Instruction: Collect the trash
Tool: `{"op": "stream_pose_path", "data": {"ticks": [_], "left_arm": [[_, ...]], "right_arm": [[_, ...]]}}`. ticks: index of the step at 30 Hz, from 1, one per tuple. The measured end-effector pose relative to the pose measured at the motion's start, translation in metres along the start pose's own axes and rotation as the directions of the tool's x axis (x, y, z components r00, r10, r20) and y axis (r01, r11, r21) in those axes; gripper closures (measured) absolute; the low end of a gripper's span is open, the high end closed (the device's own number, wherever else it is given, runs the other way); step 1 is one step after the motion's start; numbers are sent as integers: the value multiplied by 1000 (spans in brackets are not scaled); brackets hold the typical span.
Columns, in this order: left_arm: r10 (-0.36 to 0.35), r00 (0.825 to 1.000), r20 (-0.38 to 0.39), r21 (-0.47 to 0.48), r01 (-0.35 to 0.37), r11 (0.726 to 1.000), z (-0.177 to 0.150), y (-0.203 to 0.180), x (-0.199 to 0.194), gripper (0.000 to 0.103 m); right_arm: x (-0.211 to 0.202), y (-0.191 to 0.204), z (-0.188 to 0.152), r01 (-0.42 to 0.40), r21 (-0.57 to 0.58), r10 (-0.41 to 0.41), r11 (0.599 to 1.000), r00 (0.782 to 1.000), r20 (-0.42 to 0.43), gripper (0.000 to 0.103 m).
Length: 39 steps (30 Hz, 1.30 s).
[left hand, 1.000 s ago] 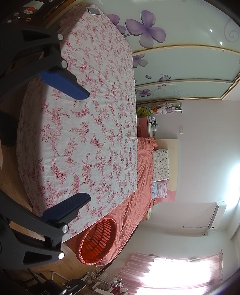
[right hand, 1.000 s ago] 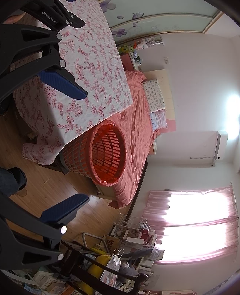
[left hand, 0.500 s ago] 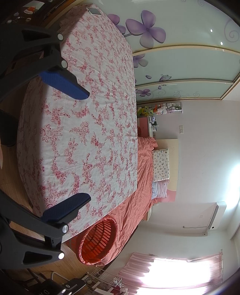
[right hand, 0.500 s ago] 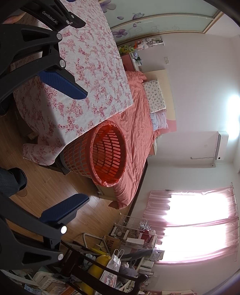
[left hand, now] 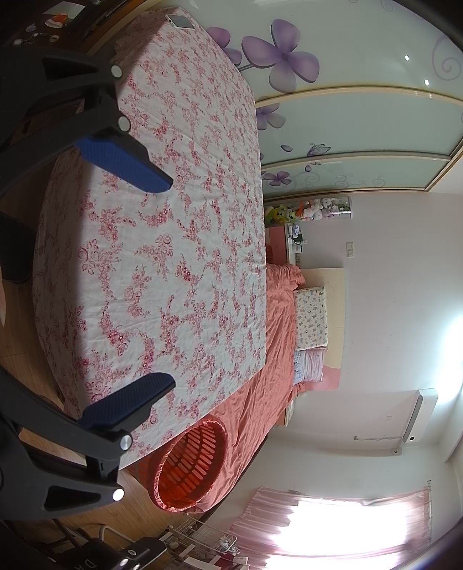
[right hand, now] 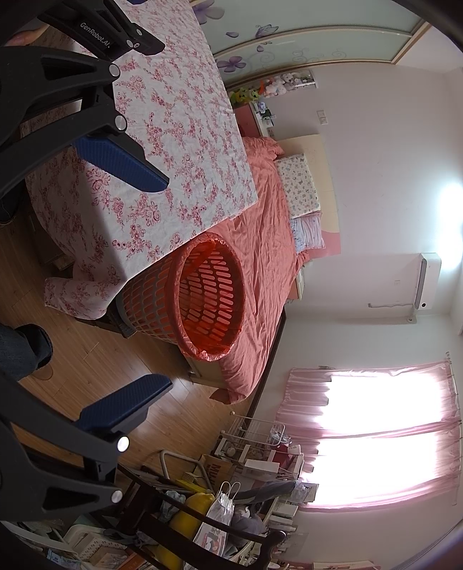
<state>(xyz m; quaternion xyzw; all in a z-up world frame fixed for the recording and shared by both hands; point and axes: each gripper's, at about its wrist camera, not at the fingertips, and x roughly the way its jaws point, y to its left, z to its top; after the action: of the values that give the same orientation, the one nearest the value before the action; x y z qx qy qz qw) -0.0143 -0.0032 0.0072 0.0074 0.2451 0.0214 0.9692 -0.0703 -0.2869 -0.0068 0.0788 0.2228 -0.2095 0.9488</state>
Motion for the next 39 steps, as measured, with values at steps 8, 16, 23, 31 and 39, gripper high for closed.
{"op": "stream_pose_path", "data": {"ticks": [8,16,23,31,39], "left_arm": [[-2,1000,-4,1,2,1000,-2,1,0,4],[-2,1000,-8,5,2,1000,-4,0,1,4],[-2,1000,-11,6,2,1000,-3,-1,2,4],[-6,1000,-13,8,6,1000,-4,-1,3,4],[-9,1000,-15,8,9,1000,-5,1,2,4]], "right_arm": [[0,1,-1,-1,1,1,1000,1000,-1,2],[0,0,-1,0,0,0,1000,1000,-1,2],[0,1,-2,-1,1,1,1000,1000,-2,2],[0,2,-2,-1,1,1,1000,1000,-4,2],[1,3,-4,-1,1,1,1000,1000,-5,2]]}}
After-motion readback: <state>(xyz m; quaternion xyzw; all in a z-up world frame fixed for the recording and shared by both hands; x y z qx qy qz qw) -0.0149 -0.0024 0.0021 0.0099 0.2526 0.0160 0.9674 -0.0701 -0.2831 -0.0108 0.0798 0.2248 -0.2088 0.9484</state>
